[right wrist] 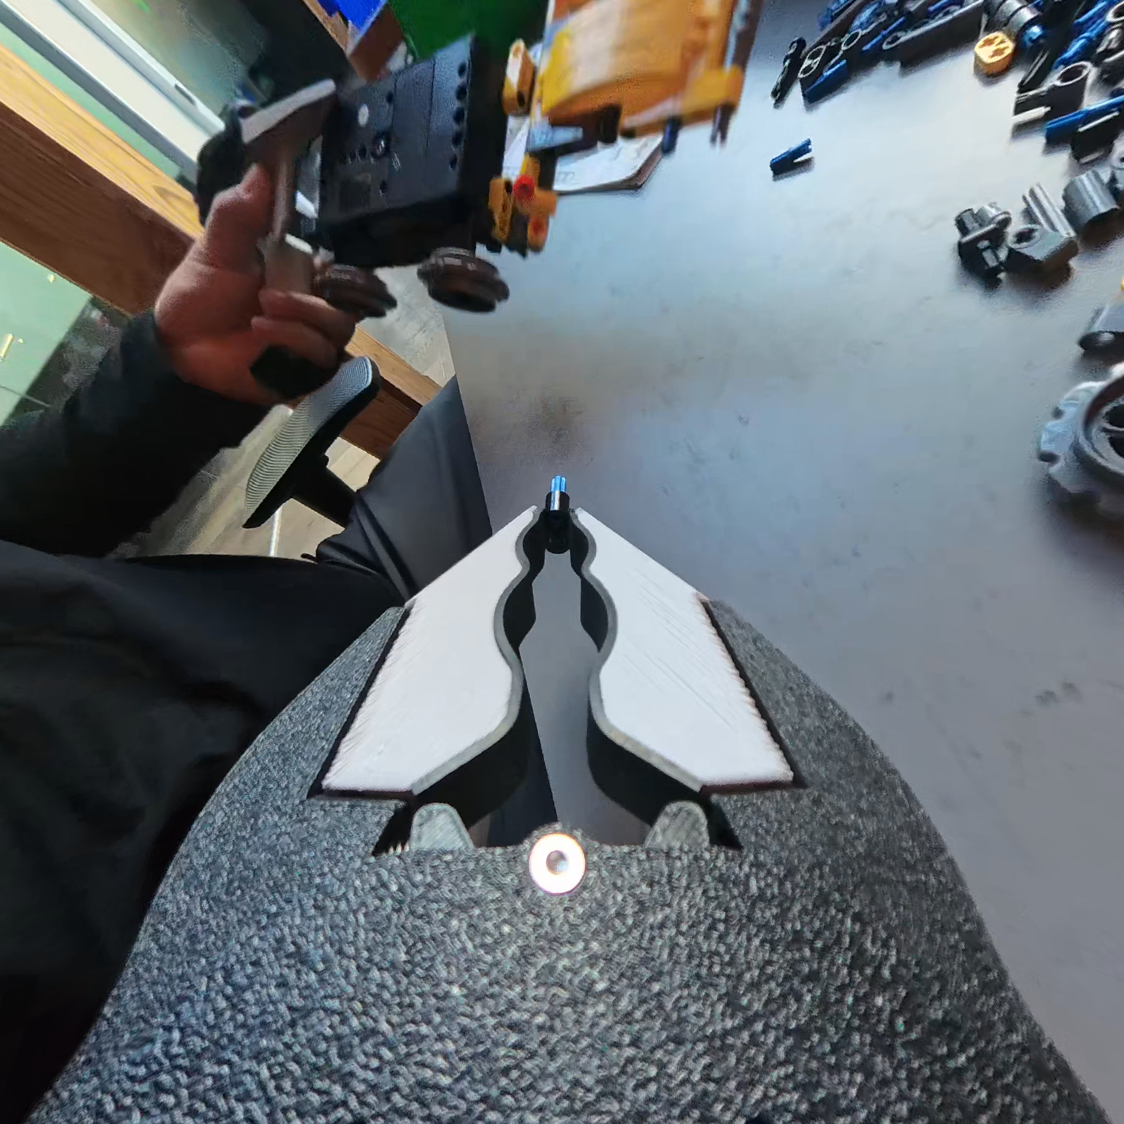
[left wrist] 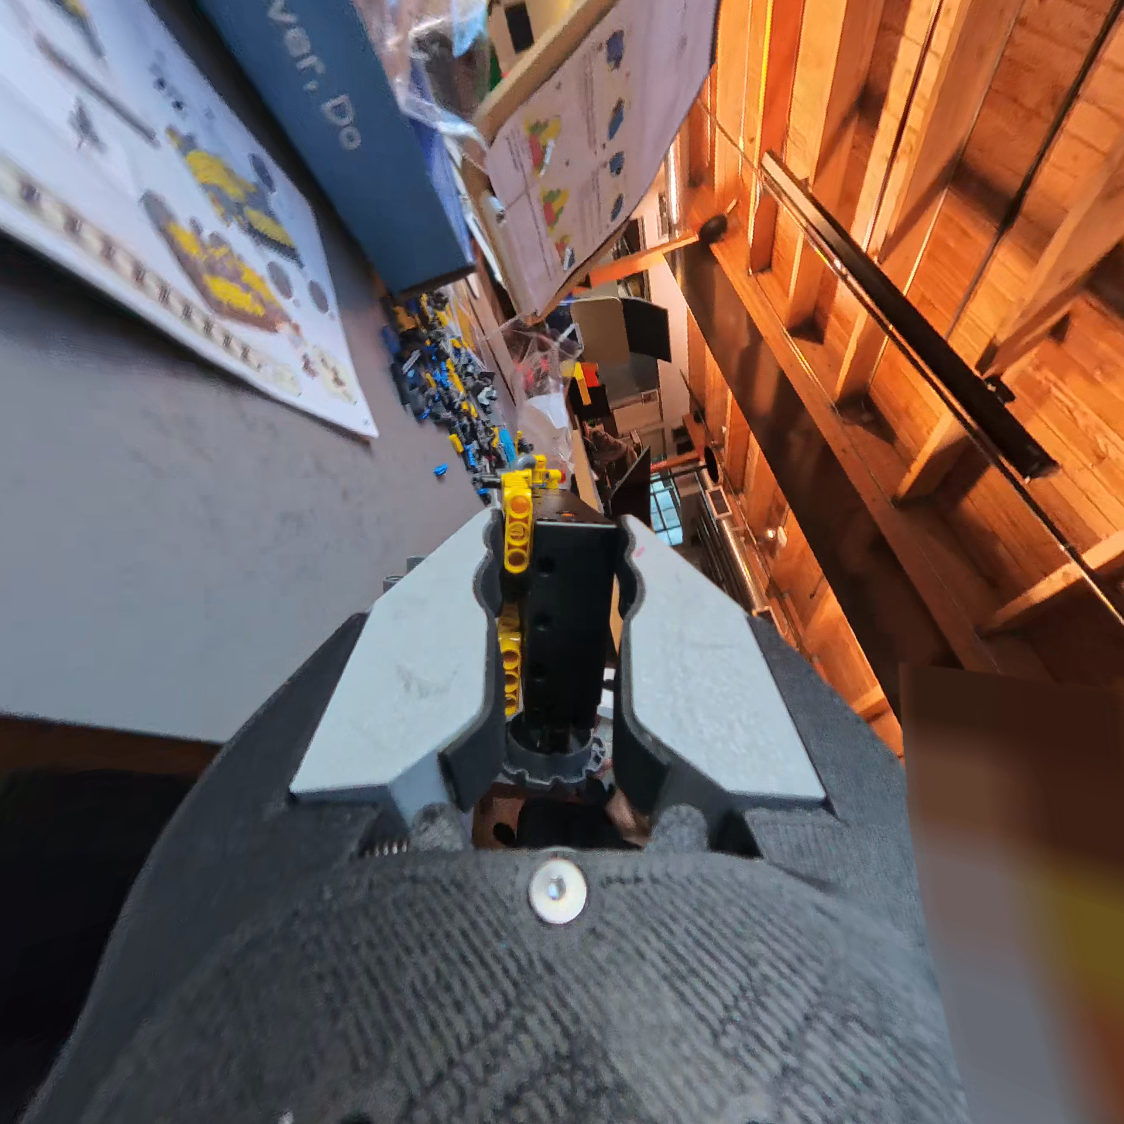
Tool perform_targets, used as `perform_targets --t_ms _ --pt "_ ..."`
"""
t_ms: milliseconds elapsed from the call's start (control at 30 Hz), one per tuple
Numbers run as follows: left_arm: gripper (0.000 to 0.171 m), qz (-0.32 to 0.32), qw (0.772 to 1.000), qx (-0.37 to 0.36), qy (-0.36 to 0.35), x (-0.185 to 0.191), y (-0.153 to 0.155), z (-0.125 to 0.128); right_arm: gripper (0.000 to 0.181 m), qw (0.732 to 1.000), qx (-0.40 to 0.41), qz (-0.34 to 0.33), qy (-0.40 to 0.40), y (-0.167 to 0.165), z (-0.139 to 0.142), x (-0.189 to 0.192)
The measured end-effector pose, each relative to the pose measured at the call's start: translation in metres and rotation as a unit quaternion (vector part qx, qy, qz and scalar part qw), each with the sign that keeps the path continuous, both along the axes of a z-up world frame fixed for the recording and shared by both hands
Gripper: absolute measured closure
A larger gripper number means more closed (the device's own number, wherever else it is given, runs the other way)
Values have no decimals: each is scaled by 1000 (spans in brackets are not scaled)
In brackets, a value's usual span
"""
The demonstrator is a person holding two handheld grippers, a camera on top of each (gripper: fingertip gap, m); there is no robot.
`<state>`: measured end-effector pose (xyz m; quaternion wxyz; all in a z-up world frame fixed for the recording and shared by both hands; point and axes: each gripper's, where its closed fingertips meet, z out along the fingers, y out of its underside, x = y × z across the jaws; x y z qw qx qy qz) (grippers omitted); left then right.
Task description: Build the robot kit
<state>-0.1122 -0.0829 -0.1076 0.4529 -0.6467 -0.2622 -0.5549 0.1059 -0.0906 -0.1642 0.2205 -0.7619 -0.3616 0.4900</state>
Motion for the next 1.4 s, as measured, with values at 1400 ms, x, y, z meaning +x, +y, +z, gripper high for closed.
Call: perform_targets --t_ms 1400 --pt "169 -263 960 -45 -89 192 -43 -39 174 982 112 -29 -150 98 -3 -40"
